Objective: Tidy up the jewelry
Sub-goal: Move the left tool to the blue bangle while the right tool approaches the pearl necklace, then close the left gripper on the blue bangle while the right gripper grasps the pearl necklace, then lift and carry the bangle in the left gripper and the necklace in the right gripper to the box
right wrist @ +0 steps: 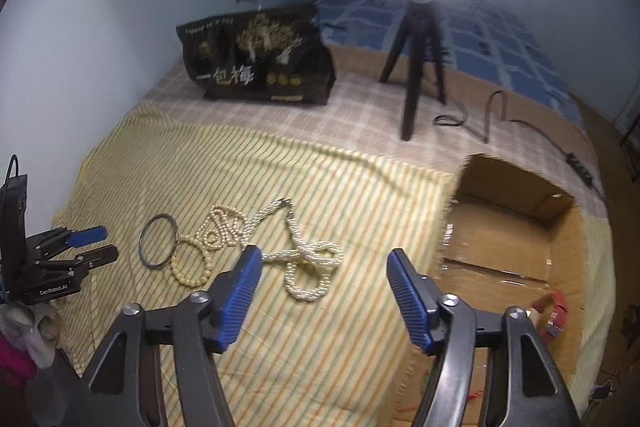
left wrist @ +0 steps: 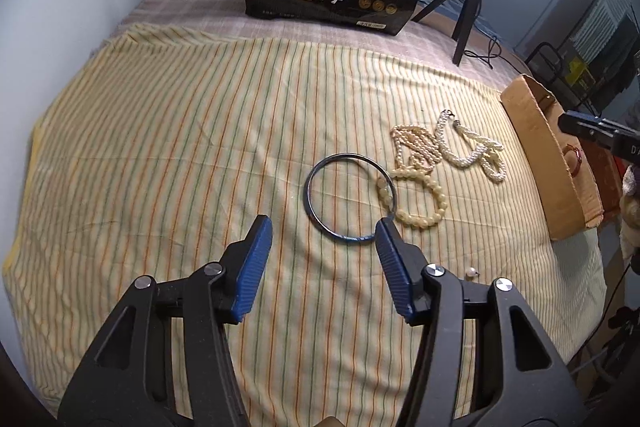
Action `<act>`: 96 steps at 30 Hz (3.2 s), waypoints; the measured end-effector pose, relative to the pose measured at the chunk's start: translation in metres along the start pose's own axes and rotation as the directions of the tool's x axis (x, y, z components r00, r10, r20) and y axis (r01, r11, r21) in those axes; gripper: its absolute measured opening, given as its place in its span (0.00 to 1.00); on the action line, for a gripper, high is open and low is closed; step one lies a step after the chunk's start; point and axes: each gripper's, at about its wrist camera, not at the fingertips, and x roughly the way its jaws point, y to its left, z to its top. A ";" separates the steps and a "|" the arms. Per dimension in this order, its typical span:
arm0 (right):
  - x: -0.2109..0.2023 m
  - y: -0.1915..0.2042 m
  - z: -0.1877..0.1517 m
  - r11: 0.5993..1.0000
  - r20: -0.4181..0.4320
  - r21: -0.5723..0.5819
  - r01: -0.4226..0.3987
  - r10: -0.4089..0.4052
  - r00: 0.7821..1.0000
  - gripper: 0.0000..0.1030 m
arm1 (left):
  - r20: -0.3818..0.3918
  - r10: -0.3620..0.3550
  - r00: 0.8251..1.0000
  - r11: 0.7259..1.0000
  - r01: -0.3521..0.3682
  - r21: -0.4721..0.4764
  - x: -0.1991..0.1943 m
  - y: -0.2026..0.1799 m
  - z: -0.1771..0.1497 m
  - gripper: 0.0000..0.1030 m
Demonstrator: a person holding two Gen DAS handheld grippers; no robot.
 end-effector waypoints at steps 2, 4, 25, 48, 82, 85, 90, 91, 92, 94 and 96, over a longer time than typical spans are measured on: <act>0.011 0.005 0.003 1.000 -0.027 -0.014 -0.009 0.009 1.000 0.59 | -0.015 -0.004 1.000 1.000 0.004 -0.013 0.005 0.002 0.001 0.47; 0.020 0.009 0.006 1.000 -0.048 -0.026 -0.012 0.010 0.999 0.58 | -0.033 -0.011 0.999 0.999 0.010 -0.035 0.013 0.005 0.003 0.47; 0.097 0.007 0.022 0.996 -0.182 0.044 -0.082 0.088 0.979 0.36 | -0.097 -0.028 0.995 0.998 0.023 -0.058 0.051 0.006 0.014 0.37; 0.135 0.028 0.020 0.999 -0.210 -0.052 0.000 -0.011 0.978 0.07 | -0.039 0.013 0.999 0.998 -0.016 -0.064 0.054 0.010 0.014 0.03; 0.047 0.027 0.016 0.998 -0.054 -0.005 -0.062 0.062 0.997 0.06 | 0.107 -0.022 0.994 0.999 0.025 -0.026 -0.023 -0.025 0.007 0.01; 0.037 0.025 0.014 0.998 -0.040 0.001 -0.067 0.067 0.997 0.06 | 0.113 -0.021 0.993 0.999 0.024 -0.024 -0.028 -0.026 0.007 0.01; 0.019 0.023 0.011 0.997 -0.014 0.010 -0.076 0.077 0.997 0.06 | 0.118 -0.025 0.993 0.999 0.027 -0.017 -0.037 -0.030 0.005 0.01; 0.015 0.022 0.011 0.997 -0.008 0.012 -0.078 0.078 0.997 0.06 | 0.119 -0.026 0.993 0.999 0.028 -0.016 -0.038 -0.031 0.005 0.01; 0.010 0.022 0.011 0.997 0.000 0.012 -0.079 0.079 0.997 0.06 | 0.121 -0.029 0.992 0.999 0.031 -0.014 -0.041 -0.032 0.005 0.01; 0.000 0.020 0.010 0.997 0.016 0.013 -0.081 0.080 0.997 0.06 | 0.128 -0.034 0.991 0.999 0.035 -0.007 -0.046 -0.036 0.005 0.01; -0.013 0.018 0.011 0.997 0.035 0.012 -0.081 0.081 0.996 0.06 | 0.133 -0.041 0.990 0.999 0.042 0.001 -0.052 -0.041 0.006 0.01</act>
